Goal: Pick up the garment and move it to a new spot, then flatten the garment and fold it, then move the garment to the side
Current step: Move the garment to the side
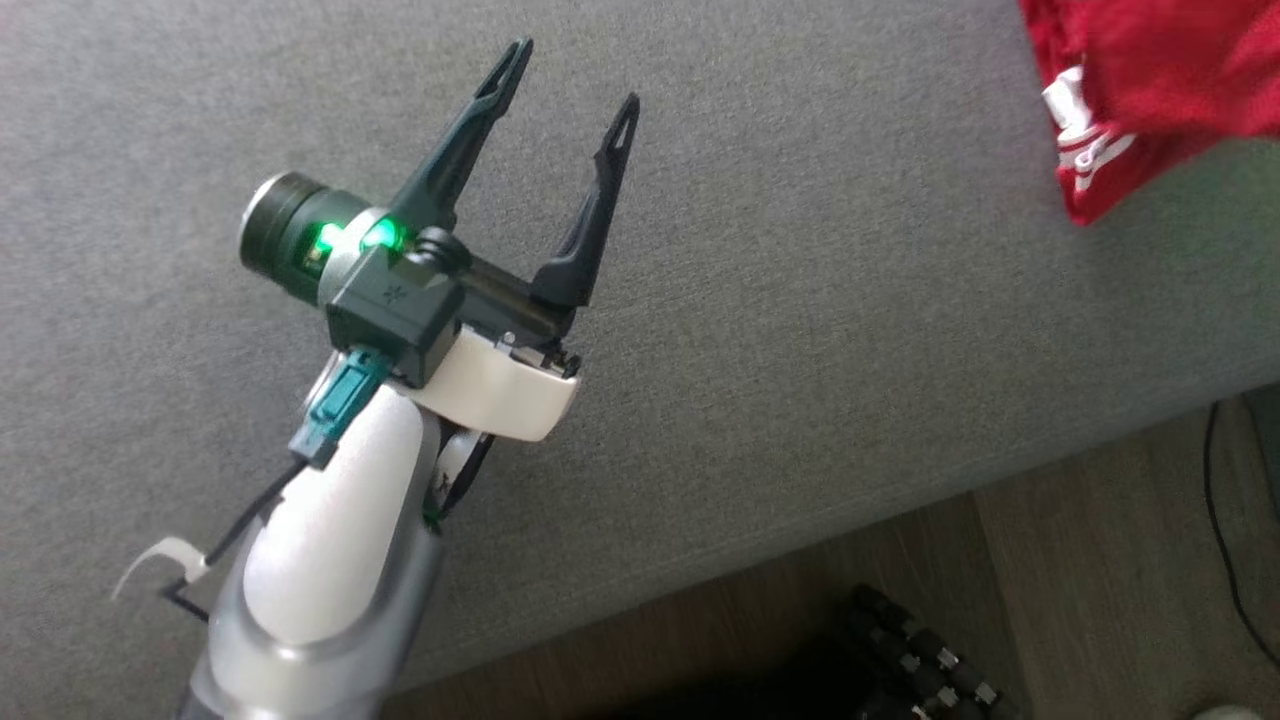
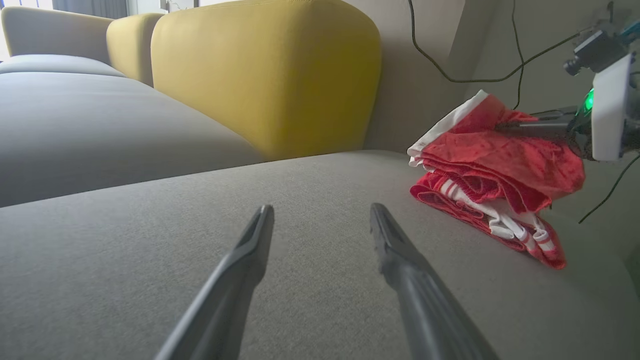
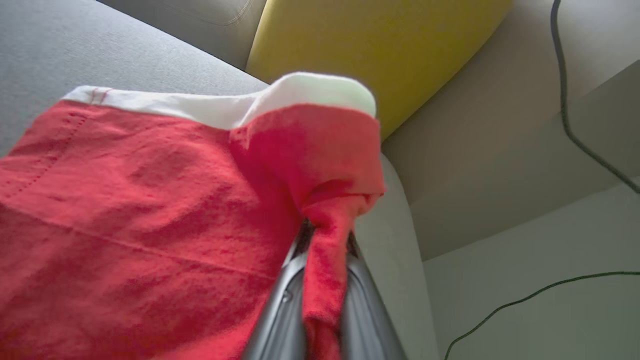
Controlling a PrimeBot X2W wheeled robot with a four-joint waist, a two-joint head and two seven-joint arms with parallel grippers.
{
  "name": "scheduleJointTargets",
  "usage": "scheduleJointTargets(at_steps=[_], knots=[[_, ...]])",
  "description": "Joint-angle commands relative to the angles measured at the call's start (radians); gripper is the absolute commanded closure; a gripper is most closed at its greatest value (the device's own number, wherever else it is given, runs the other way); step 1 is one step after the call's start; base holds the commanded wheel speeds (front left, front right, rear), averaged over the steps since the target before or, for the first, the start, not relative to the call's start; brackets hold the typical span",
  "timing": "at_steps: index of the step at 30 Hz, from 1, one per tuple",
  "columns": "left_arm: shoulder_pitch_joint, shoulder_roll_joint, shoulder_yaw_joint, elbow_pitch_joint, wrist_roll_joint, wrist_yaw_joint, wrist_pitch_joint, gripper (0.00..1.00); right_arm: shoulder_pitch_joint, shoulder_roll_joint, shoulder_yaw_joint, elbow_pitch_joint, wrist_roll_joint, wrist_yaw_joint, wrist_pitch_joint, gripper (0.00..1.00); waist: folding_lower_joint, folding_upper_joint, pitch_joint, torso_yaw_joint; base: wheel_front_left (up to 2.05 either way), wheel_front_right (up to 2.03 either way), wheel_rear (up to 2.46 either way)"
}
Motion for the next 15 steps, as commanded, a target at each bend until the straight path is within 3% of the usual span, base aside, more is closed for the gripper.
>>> scheduleJointTargets(at_steps=[1, 7, 15], knots=[[-0.021, 0.011, 0.018, -0.029, 0.012, -0.007, -0.005, 0.00, -0.006, -0.052, -0.019, -0.012, -0.013, 0.000, -0.015, 1.00, -0.0002, 0.0000, 0.023, -0.002, 0.00, 0.00, 0.00], [-0.042, 0.011, 0.007, -0.025, 0.006, -0.011, -0.005, 0.00, -0.021, -0.108, -0.054, 0.025, -0.070, 0.000, -0.052, 1.00, -0.0002, 0.0000, 0.048, 0.022, 0.00, 0.00, 0.00], [-0.043, 0.007, 0.004, -0.024, 0.002, -0.012, -0.005, 0.00, -0.005, -0.101, -0.104, 0.043, -0.078, 0.000, -0.056, 1.00, -0.0002, 0.0000, 0.065, 0.041, 0.00, 0.00, 0.00]])
